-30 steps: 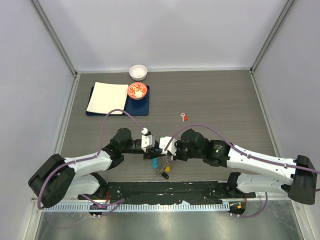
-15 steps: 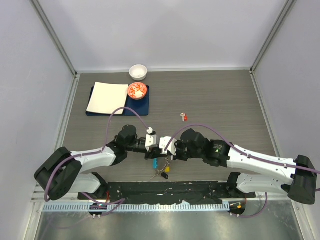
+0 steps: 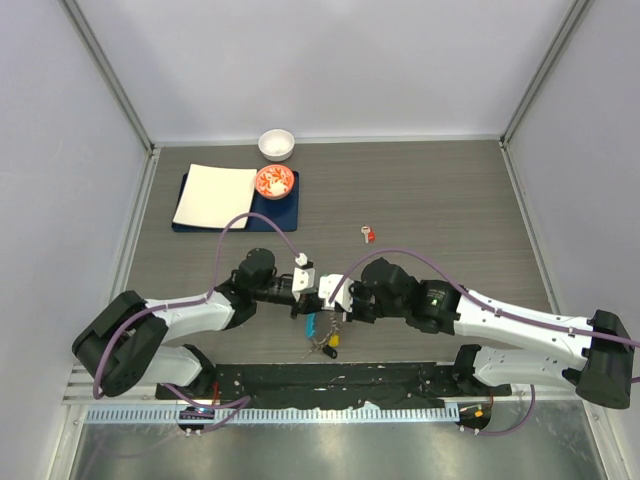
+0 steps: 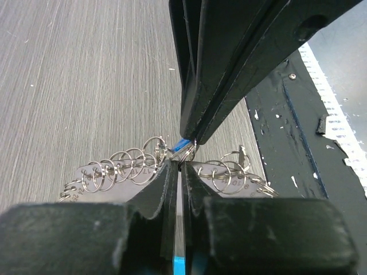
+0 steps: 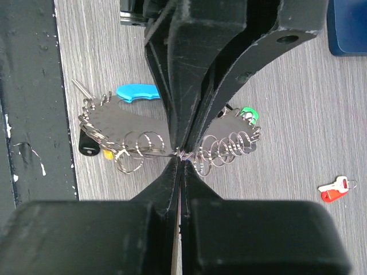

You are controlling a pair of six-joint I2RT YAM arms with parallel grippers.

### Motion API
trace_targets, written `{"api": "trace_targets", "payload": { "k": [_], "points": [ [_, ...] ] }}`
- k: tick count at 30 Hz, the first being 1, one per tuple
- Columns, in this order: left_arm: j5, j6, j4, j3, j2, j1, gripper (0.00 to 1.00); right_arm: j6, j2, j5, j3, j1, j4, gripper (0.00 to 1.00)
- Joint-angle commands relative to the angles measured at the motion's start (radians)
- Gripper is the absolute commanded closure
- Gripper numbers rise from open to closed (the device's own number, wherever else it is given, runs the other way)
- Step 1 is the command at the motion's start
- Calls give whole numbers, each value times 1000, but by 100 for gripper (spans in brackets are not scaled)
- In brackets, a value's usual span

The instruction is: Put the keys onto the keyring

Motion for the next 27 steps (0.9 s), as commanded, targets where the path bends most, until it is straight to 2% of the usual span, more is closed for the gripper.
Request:
{"api": "trace_targets", "payload": {
  "k": [1,2,14,27],
  "points": [
    [10,-9,44,17,-10,1,96,-10,-33,2,56,2,36,99],
    [5,-16,46,14,-13,1,100,-10,-36,5,56,3,33,99],
    [-148,-217,247,-77,-86,7,100,8,-79,34,53,2,-51,99],
    [-285,-339,275,-124,-227,5,100,19,-62,18,22,2,8,99]
  ]
}}
